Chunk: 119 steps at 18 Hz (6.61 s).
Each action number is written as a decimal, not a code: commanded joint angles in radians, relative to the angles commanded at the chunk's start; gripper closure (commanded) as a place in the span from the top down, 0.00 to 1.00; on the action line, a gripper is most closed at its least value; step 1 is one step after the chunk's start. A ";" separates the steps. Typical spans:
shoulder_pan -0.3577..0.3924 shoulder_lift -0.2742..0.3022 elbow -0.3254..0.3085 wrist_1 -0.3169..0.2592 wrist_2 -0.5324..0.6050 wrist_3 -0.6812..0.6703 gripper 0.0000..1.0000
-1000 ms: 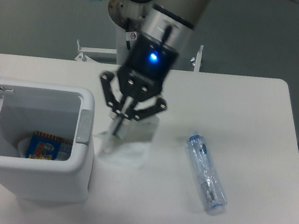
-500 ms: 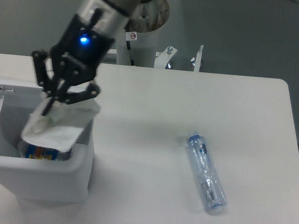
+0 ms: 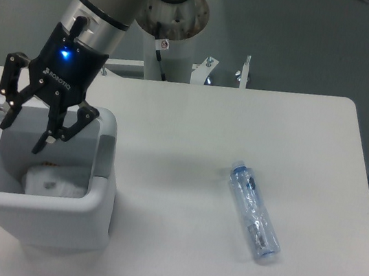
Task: Place the trash in the trash can
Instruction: 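Carry the bag over the white bin and open the gripper, then move the gripper back over the clear water bottle, then lower the gripper around the bottle's middle and close it, then lift the bottle and carry it over the white bin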
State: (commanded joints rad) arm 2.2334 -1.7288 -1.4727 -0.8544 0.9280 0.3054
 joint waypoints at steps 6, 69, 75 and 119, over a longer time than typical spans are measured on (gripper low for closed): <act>0.095 -0.067 0.035 0.000 0.066 -0.075 1.00; 0.365 -0.531 0.000 0.049 0.549 -0.005 0.63; 0.365 -0.526 0.002 0.048 0.549 -0.002 0.63; 0.235 -0.135 0.288 0.095 0.054 -0.127 0.60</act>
State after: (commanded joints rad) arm 2.4684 -1.8639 -1.1842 -0.7593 0.9817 0.1779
